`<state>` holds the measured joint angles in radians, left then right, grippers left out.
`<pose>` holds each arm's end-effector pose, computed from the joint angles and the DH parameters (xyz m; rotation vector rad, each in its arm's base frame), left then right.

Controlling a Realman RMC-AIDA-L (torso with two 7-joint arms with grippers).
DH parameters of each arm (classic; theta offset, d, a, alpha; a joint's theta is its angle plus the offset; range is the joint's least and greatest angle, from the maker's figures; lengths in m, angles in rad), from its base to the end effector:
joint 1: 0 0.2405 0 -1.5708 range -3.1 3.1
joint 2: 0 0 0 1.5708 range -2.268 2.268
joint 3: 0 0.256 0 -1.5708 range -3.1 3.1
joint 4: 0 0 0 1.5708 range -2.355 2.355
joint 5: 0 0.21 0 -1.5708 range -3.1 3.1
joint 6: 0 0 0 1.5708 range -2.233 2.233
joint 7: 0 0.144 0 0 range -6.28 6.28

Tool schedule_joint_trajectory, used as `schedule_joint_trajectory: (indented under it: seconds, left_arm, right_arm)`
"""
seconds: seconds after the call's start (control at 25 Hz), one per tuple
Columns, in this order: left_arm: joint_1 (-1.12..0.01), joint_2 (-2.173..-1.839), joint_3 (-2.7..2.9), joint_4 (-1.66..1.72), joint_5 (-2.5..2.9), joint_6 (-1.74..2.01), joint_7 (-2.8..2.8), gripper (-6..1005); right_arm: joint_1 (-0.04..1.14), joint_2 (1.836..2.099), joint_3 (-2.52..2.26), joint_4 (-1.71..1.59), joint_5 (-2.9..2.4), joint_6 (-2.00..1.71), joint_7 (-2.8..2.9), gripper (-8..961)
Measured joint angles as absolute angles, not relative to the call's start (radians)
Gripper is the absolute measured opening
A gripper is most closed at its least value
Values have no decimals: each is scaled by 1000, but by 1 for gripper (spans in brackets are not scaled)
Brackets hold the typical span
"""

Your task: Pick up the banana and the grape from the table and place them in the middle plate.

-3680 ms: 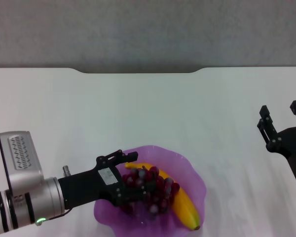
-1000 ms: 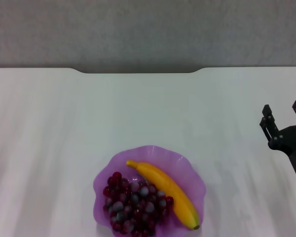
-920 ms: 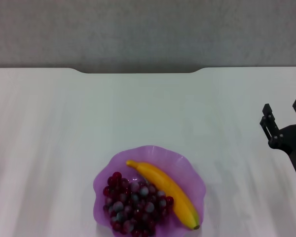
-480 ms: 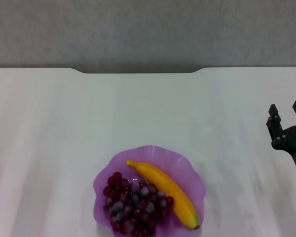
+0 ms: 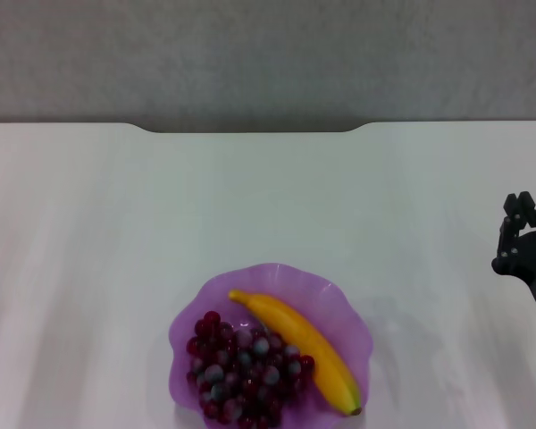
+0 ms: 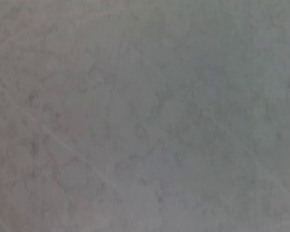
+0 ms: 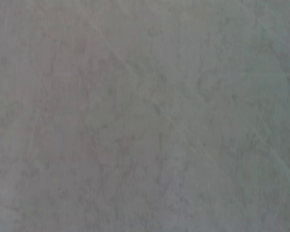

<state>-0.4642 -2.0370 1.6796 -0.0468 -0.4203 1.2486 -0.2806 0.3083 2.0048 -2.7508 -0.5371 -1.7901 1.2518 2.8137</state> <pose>-0.3776 0.3210 0.0466 -1.3805 -0.5960 -0.6513 0.3047 0.2890 -0.0378 -1.5862 0.4015 0.6020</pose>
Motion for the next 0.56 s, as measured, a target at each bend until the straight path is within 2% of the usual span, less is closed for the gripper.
schedule_joint_trajectory:
  seconds: [0.04, 0.4, 0.56]
  left_arm:
    - [-464, -2037, 1679, -47, -420, 1249, -281, 34]
    - [-465, -2037, 1678, -47, -420, 1249, -281, 38]
    - [-465, -2037, 1678, -47, -420, 1249, -281, 38]
  right_arm:
    - [308, 2005, -2751, -537, -1790, 1252, 2814, 136]
    - [308, 2005, -2746, -534, -1790, 1252, 2815, 2]
    - [308, 2005, -2745, -533, -1790, 1252, 2815, 2]
